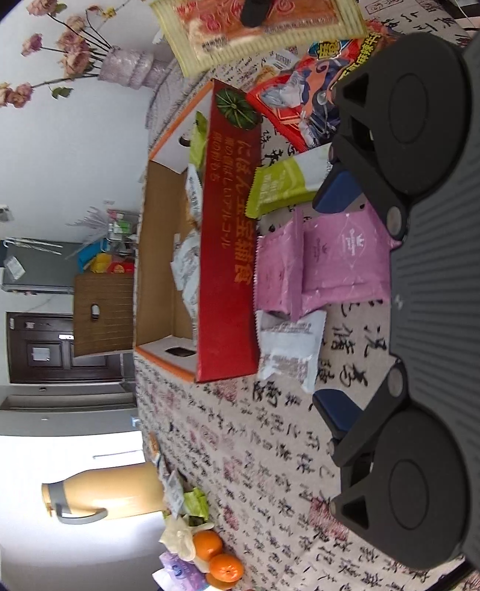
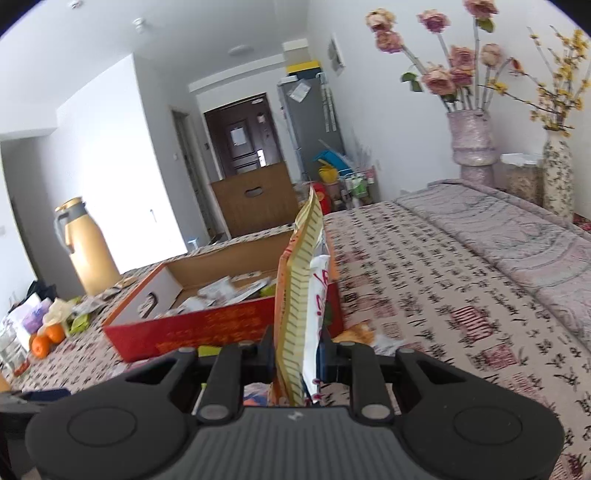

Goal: Organize snacks
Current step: 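Lower the left gripper onto the pink packet and grasp it while the right holds the bar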

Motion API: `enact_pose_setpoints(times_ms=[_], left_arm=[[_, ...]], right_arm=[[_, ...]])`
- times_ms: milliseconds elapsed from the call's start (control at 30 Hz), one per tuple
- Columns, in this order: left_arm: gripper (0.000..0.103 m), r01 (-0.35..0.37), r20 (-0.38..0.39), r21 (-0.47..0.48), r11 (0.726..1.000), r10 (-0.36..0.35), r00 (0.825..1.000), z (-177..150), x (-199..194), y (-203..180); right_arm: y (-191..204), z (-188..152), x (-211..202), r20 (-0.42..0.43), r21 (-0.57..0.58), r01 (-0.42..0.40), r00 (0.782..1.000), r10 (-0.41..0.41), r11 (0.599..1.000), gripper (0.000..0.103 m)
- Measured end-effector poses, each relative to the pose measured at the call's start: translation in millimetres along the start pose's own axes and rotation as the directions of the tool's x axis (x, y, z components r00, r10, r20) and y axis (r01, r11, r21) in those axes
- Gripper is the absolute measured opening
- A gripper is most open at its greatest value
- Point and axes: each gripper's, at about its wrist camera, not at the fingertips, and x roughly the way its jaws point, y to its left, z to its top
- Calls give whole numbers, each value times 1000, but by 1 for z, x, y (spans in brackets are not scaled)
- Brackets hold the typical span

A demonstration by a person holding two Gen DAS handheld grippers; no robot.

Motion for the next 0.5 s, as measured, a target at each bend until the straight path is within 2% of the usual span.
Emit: enact_pose_setpoints(times_ms=[300,400,500], left_arm=[[103,-46,-44,9,999,46,998,0,20,-19],[95,-52,-53,15,999,52,997,-1,24,-23],[79,-36,-72,20,999,38,997,-4,28,-26]], right_arm=[[-19,-4,2,-10,26,9,1000,-9,1000,19],[-20,-6,4,-15,27,4,1000,-4,1000,19],[-20,-8,3,-18,29,1,1000,0,1000,19]])
